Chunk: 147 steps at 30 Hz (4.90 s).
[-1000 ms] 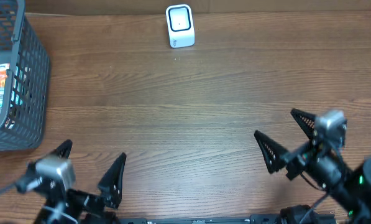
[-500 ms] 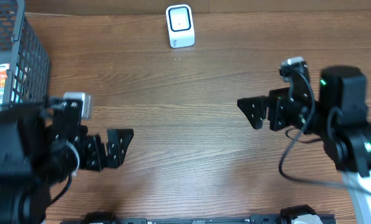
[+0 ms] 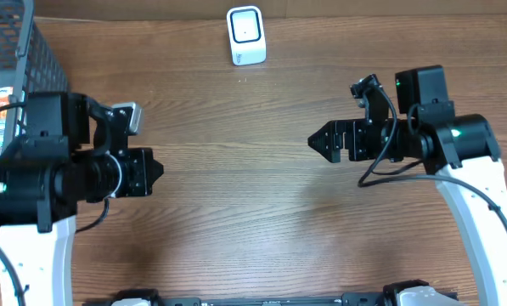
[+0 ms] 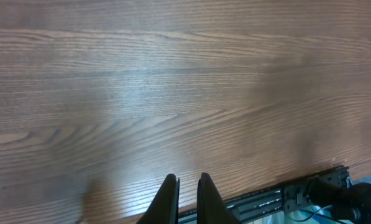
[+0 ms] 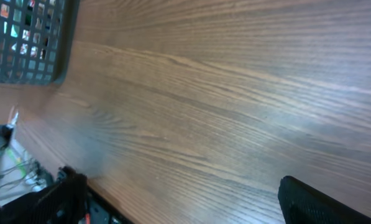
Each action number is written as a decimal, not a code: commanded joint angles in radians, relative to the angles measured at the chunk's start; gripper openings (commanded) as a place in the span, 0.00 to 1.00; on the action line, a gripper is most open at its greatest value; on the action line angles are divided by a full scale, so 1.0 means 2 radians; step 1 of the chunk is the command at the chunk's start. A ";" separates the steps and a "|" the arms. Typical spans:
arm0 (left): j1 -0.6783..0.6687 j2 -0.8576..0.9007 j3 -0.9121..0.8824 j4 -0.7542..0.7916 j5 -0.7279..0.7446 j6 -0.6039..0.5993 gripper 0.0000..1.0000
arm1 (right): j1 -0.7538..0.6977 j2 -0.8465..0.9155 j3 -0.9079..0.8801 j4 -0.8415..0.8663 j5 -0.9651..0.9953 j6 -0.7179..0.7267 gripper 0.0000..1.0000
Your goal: Scan the item barcode
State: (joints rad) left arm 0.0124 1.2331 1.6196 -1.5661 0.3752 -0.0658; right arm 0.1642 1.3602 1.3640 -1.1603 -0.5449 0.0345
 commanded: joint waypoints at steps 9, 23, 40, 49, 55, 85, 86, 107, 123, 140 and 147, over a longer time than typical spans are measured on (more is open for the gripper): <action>-0.003 0.024 0.010 0.002 0.003 0.009 0.04 | -0.001 0.010 0.011 0.002 -0.020 0.002 1.00; -0.003 0.058 0.010 0.012 -0.017 0.009 0.24 | -0.001 0.010 0.011 0.001 0.029 0.002 1.00; 0.007 0.063 0.017 0.244 -0.146 0.026 1.00 | -0.001 0.010 0.011 0.001 0.029 0.002 1.00; 0.130 0.063 0.092 0.397 -0.211 0.036 1.00 | -0.001 0.010 0.011 0.001 0.029 0.002 1.00; 0.236 0.080 0.092 0.436 -0.241 0.044 1.00 | -0.001 0.010 0.011 0.001 0.029 0.002 1.00; 0.370 0.378 0.092 0.377 -0.036 0.213 1.00 | -0.001 0.010 0.011 0.001 0.029 0.002 1.00; 0.367 0.381 0.092 0.377 -0.038 0.215 1.00 | -0.001 0.010 0.011 0.001 0.029 0.002 1.00; 0.352 0.461 0.092 0.373 -0.084 0.213 0.86 | -0.001 0.010 0.011 0.001 0.029 0.002 1.00; 0.352 0.415 0.099 0.383 -0.084 0.201 0.48 | -0.001 0.010 0.011 0.001 0.029 0.002 1.00; 0.352 0.206 0.099 0.437 -0.084 0.082 0.49 | -0.001 0.010 0.011 0.001 0.029 0.002 1.00; 0.327 0.146 0.099 0.417 -0.059 0.018 0.48 | -0.001 0.010 0.011 0.001 0.029 0.002 1.00</action>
State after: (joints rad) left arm 0.7055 1.6005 1.7920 -0.7284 0.2035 0.0631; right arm 0.1642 1.3796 1.3640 -1.1610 -0.4900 0.0338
